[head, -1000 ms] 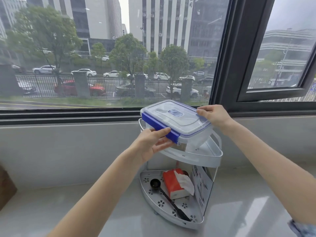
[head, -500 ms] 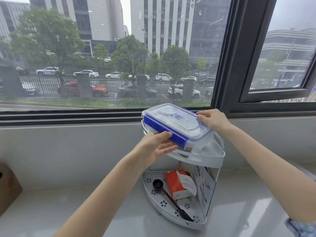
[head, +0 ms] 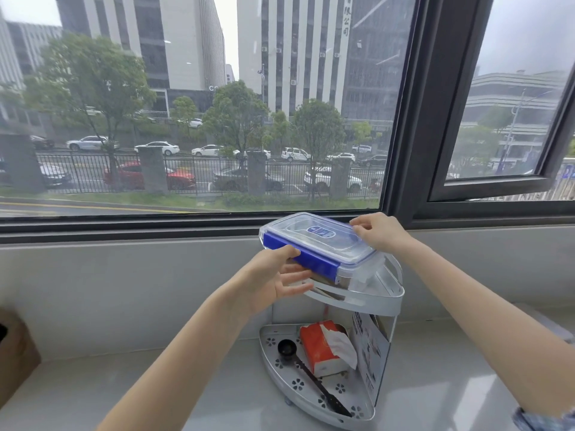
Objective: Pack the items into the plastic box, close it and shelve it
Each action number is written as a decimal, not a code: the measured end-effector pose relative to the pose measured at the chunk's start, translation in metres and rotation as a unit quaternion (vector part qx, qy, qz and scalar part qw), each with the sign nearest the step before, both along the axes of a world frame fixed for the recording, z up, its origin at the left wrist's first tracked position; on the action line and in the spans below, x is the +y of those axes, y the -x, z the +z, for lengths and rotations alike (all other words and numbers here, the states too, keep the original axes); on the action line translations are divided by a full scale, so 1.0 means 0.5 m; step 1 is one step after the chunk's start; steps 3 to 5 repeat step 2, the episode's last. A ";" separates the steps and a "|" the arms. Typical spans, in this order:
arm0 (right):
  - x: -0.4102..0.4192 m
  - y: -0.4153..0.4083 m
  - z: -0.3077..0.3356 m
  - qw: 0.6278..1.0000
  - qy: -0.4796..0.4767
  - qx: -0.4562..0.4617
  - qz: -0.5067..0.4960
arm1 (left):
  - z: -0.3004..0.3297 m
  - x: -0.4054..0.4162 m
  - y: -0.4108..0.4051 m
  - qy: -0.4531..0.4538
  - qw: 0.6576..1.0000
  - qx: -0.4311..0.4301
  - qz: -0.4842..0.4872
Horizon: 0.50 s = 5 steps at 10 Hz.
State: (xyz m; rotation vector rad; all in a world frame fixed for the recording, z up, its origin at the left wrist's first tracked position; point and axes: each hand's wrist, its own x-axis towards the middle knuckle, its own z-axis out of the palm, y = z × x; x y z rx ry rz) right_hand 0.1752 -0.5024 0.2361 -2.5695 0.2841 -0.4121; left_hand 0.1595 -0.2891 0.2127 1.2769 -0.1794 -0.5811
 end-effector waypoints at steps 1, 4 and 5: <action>0.020 0.019 0.022 1.000 0.027 -0.002 0.013 | 0.026 0.015 0.006 -0.014 1.000 -0.014 0.006; 0.042 0.039 0.053 0.999 0.042 -0.024 0.012 | 0.055 0.035 0.016 -0.024 0.998 -0.050 0.033; 0.042 0.039 0.053 0.999 0.042 -0.024 0.012 | 0.055 0.035 0.016 -0.024 0.998 -0.050 0.033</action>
